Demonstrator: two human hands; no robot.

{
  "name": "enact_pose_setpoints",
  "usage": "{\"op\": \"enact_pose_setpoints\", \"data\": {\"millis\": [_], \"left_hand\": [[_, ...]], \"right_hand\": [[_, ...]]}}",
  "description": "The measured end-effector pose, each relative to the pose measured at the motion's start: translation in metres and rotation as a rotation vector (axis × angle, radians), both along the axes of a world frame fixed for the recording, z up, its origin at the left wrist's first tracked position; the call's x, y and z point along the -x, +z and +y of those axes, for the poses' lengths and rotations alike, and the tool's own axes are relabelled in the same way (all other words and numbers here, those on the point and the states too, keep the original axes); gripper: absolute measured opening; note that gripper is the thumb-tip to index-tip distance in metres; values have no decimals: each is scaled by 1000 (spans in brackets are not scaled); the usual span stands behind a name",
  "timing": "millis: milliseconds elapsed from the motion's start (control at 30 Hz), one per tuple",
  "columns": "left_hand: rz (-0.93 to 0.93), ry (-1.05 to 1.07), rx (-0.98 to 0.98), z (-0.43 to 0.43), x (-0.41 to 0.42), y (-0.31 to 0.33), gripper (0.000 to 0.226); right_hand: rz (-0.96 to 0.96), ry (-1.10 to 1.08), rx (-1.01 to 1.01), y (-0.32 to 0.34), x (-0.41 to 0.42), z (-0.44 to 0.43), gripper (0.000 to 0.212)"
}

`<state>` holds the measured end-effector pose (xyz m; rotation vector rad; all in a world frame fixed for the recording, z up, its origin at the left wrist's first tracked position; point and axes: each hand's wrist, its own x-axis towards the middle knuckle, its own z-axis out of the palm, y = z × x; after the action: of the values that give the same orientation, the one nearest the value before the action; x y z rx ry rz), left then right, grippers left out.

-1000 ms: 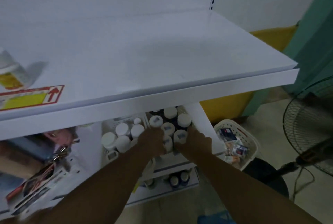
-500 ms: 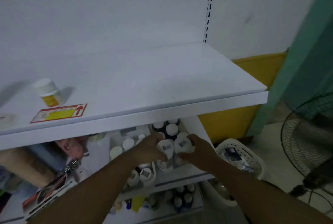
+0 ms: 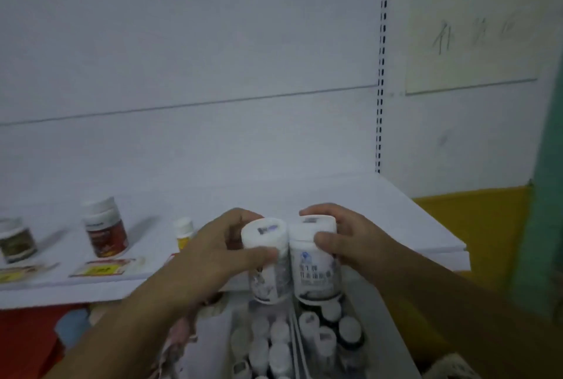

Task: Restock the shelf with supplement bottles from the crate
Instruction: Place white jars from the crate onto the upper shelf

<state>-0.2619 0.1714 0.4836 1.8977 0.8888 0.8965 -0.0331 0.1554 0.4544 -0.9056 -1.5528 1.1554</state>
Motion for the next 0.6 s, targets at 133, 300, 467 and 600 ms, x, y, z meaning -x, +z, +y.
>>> {"op": "enact_pose_setpoints", "data": {"millis": [133, 300, 467, 600], "left_hand": [[-463, 137, 125, 5, -8, 25, 39], [-694, 175, 112, -3, -12, 31, 40], [-594, 95, 184, -14, 4, 38, 49], [-461, 277, 124, -14, 13, 41, 46]], "right_hand": [[261, -56, -37, 53, 31, 10, 61], [345, -93, 2, 68, 59, 14, 62], [370, -25, -19, 63, 68, 10, 57], [331, 85, -62, 62, 79, 9, 48]]}}
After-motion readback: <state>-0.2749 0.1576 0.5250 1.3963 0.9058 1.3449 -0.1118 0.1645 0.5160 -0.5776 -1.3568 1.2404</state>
